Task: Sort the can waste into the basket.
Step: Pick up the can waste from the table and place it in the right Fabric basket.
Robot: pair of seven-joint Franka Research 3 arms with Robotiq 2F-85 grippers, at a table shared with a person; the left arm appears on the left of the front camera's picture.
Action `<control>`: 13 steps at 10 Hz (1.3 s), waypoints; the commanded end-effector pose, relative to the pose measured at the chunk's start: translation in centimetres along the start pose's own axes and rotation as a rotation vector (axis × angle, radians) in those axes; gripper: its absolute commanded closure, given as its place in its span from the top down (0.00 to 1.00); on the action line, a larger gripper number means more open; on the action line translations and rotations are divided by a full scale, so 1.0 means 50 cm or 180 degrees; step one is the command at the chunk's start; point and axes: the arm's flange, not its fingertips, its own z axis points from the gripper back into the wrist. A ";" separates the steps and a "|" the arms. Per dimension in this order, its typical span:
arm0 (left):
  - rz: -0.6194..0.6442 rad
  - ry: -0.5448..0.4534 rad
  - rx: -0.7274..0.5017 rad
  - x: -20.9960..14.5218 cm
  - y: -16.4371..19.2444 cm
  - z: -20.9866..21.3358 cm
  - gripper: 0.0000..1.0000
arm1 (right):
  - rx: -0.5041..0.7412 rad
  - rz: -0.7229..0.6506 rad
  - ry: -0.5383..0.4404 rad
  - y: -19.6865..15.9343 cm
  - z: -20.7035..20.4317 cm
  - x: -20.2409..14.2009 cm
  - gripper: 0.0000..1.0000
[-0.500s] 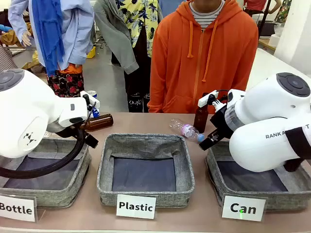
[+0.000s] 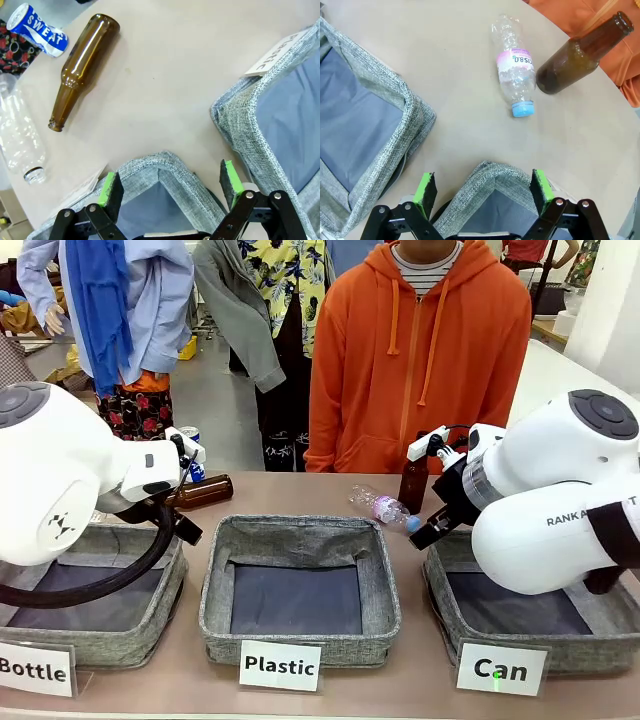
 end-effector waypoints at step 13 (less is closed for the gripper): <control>0.0662 0.0086 -0.0948 -0.007 -0.009 0.278 1.00 | 0.1094 -0.0817 -0.0211 -0.004 0.276 -0.020 1.00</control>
